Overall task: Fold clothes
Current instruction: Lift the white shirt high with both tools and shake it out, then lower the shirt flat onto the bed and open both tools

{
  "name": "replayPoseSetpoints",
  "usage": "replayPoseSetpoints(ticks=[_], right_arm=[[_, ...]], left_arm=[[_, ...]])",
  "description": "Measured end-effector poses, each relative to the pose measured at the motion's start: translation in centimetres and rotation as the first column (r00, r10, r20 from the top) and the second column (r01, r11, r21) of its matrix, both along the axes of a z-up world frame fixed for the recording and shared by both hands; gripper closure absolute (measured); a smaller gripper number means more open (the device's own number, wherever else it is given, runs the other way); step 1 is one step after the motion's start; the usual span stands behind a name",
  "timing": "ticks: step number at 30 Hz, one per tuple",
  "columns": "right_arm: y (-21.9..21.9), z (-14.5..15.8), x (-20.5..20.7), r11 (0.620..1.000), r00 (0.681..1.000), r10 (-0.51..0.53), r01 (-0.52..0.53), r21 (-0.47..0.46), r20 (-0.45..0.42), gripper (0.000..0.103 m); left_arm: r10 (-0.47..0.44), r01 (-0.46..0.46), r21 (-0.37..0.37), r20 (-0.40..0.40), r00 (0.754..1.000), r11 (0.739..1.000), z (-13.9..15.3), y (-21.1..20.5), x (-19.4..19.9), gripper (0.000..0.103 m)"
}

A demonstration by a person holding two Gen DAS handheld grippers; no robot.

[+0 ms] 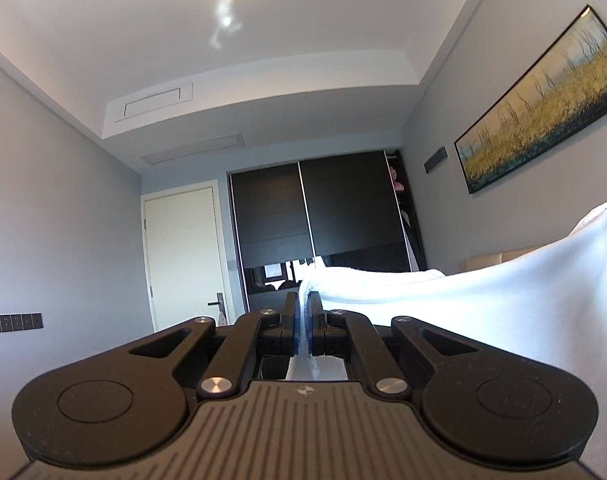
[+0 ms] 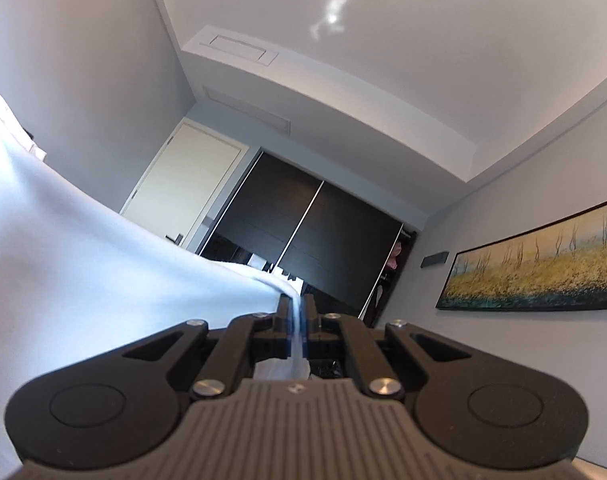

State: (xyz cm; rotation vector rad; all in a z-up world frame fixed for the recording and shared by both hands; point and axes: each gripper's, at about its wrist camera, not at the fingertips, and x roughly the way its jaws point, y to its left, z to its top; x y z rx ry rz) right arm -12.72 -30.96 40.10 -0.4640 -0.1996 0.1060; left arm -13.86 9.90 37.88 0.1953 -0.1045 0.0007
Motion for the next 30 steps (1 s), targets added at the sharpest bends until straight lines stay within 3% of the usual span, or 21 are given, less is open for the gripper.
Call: replayPoseSetpoints(ticks=[7,15,23,30], right_arm=[[1.7,-4.5,10.3,0.999,0.987,-0.047,0.049,0.010,-0.155,0.099],[4.6,-13.1,26.7,0.991,0.928,-0.134,0.120,-0.061,-0.349,0.099],[6.8,-25.6,43.3,0.987,0.797,-0.158,0.107,-0.122,-0.582,0.099],[8.2,-38.8,51.7,0.981,0.658,-0.188,0.093,-0.169,-0.729,0.099]], left_arm=[[0.034,-0.025,0.065,-0.140,0.990,0.998,-3.6,-0.7,11.5,0.101],[0.063,-0.020,0.133,-0.332,0.941,0.991,-11.3,-1.2,28.0,0.101],[0.098,0.003,0.173,-0.570,0.816,0.985,-24.8,-1.7,44.9,0.101],[0.126,0.056,0.229,-0.705,0.698,0.972,-36.4,-2.2,52.6,0.101]])
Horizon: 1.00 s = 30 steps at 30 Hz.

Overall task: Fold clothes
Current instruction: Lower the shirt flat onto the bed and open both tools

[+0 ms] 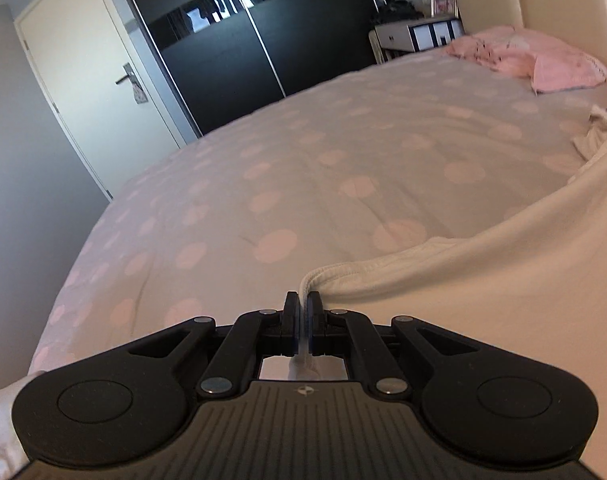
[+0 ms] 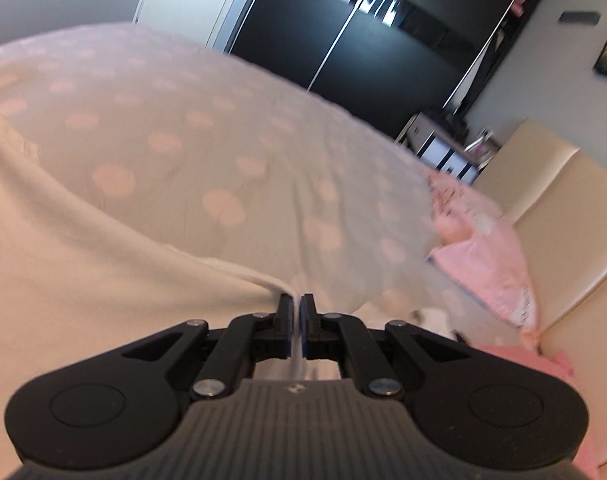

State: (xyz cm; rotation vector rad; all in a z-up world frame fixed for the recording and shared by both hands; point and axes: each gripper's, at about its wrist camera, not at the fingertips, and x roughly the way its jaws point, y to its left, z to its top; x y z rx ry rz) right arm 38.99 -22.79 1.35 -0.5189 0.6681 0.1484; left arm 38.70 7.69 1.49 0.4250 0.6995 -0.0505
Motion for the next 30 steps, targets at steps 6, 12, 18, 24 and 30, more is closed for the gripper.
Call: replayPoseSetpoints(ticks=[6,12,18,24,30], right_arm=[[0.0,-6.5,4.9,1.000,0.993,-0.015,0.014,-0.006,-0.119,0.099],[-0.8,-9.7,6.4,1.000,0.975,0.001,0.004,0.022,-0.220,0.098],[-1.6,-7.9,6.1,0.998,0.971,0.038,-0.024,0.060,-0.236,0.073],[-0.9,-3.5,5.4,0.979,0.973,0.157,-0.132,0.153,-0.171,0.068],[1.7,-4.3,9.7,0.926,0.964,0.166,-0.079,0.370,-0.210,0.068]], left_arm=[[-0.003,0.004,0.007,-0.098,0.995,1.000,-6.0,0.4,2.9,0.101],[-0.007,0.010,0.017,-0.172,0.985,1.000,-8.9,0.8,4.1,0.101],[-0.080,0.064,-0.086,-0.196,0.977,0.994,-7.7,2.1,4.1,0.077],[-0.168,0.140,-0.213,-0.120,0.978,0.967,-4.0,3.3,4.1,0.051],[-0.155,0.079,-0.332,-0.208,0.966,0.940,-5.4,1.0,8.2,0.052]])
